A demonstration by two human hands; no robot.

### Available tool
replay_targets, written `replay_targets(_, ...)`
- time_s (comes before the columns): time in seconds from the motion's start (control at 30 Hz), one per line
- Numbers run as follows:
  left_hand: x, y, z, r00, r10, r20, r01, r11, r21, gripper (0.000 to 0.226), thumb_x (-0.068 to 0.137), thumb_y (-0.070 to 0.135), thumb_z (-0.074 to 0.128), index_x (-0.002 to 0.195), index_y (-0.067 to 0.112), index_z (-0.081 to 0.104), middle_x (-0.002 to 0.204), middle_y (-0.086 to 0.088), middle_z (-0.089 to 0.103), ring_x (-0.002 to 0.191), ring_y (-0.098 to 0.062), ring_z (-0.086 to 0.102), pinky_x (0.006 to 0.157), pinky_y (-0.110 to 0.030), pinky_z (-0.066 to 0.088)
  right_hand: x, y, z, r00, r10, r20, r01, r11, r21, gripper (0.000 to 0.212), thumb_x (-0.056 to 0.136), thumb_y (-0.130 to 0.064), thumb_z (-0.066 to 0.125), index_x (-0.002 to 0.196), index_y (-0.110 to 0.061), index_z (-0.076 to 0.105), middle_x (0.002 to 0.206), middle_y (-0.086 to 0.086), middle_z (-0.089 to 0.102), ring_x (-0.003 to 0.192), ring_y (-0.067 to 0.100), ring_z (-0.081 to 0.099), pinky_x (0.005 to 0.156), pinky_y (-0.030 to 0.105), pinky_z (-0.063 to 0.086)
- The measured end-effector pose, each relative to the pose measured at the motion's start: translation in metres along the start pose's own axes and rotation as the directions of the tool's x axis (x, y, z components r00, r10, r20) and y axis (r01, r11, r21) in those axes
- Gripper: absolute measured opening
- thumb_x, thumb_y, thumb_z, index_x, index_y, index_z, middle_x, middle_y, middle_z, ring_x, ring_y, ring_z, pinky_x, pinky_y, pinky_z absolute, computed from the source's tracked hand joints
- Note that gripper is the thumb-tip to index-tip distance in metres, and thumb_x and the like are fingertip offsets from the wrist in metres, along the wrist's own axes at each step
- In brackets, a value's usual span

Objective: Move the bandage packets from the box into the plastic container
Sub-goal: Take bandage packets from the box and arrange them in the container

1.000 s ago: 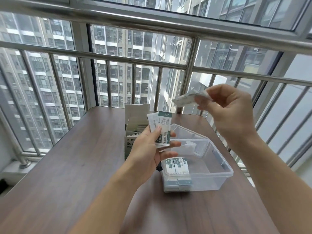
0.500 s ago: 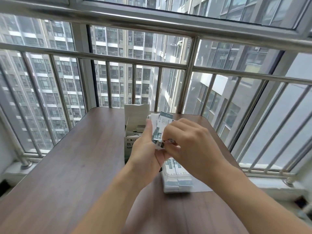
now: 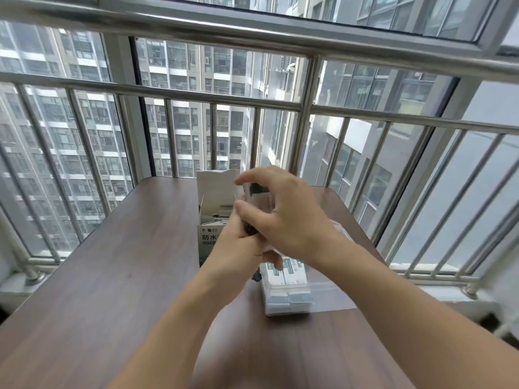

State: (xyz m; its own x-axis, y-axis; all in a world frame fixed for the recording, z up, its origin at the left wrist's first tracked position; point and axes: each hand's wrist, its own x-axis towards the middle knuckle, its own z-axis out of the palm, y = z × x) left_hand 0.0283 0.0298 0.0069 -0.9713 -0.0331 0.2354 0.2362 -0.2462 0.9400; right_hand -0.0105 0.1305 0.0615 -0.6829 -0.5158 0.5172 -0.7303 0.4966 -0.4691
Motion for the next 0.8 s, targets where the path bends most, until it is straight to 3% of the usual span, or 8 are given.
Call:
replay_targets(0.13,0.002,-0.001,0.000,0.998,0.009,-0.061,-0.010,1.000,-0.010,0.043,0.088,-0.021,0.055,0.115,0.012,0.050,0.085,-0.007,0.064,0.056,-0.016,0.063,0.048,-0.024,0.051,0.004,0.005,-0.002,0.999,0.034,-0.036,-0.035,0.999,-0.029,0.038,0.096,-0.020,0.063,0.133,-0.025,0.062,0.087,-0.011,0.068,0.073,0.000,0.060,0.073,0.015,0.046)
replay_targets(0.27,0.003,-0.008,0.001,0.982,0.089,-0.164,-0.057,0.980,0.191,0.025,0.093,-0.009,0.056,0.108,0.009,0.050,0.076,-0.009,0.063,0.047,-0.015,0.060,0.042,-0.025,0.047,-0.001,0.000,-0.003,0.993,0.011,0.114,0.002,0.994,-0.112,0.037,0.100,-0.029,0.060,0.135,-0.019,0.058,0.126,-0.003,0.065,0.109,0.010,0.061,0.096,0.024,0.048)
replay_targets(0.37,0.004,-0.014,0.001,0.953,0.201,-0.225,-0.130,0.947,0.295,0.023,0.094,0.014,0.064,0.111,0.015,0.049,0.068,-0.007,0.064,0.041,-0.014,0.053,0.041,-0.027,0.041,0.006,0.000,-0.019,0.961,0.097,0.259,-0.106,0.994,0.024,0.037,0.104,-0.035,0.051,0.137,-0.020,0.055,0.123,-0.005,0.063,0.104,0.010,0.063,0.094,0.029,0.052)
replay_targets(0.47,0.005,-0.016,0.001,0.947,0.248,-0.202,-0.172,0.927,0.334,0.029,0.096,0.018,0.068,0.113,0.021,0.045,0.063,-0.006,0.061,0.044,-0.013,0.052,0.041,-0.024,0.040,0.011,0.005,-0.035,0.929,0.083,0.361,-0.113,0.992,0.063,0.030,0.106,-0.031,0.048,0.129,-0.017,0.060,0.113,-0.007,0.067,0.102,0.010,0.064,0.095,0.034,0.054)
replay_targets(0.57,0.005,-0.017,0.003,0.947,0.276,-0.162,-0.204,0.910,0.361,0.029,0.096,0.022,0.068,0.112,0.022,0.044,0.062,-0.003,0.059,0.044,-0.010,0.052,0.042,-0.022,0.039,0.009,0.011,-0.034,0.892,0.076,0.446,-0.095,0.995,0.022,0.024,0.105,-0.033,0.050,0.122,-0.019,0.058,0.100,-0.002,0.068,0.091,0.015,0.068,0.085,0.038,0.058)
replay_targets(0.7,0.004,-0.015,0.004,0.944,0.301,-0.137,-0.239,0.907,0.346,0.045,0.090,0.024,0.075,0.121,0.020,0.043,0.061,0.003,0.062,0.048,-0.015,0.058,0.046,-0.025,0.044,0.010,0.017,-0.037,0.922,0.034,0.385,-0.069,0.995,0.077,0.013,0.102,-0.025,0.057,0.113,-0.021,0.062,0.093,0.003,0.066,0.083,0.021,0.066,0.081,0.044,0.059)
replay_targets(0.8,0.006,-0.017,0.001,0.950,0.292,-0.107,-0.236,0.902,0.361,0.051,0.089,0.028,0.076,0.127,0.026,0.041,0.065,0.007,0.062,0.052,-0.009,0.059,0.051,-0.023,0.045,0.008,0.018,-0.038,0.911,0.007,0.412,-0.045,0.995,0.084,0.013,0.103,-0.028,0.056,0.114,-0.025,0.062,0.094,0.013,0.067,0.084,0.030,0.065,0.078,0.046,0.058)
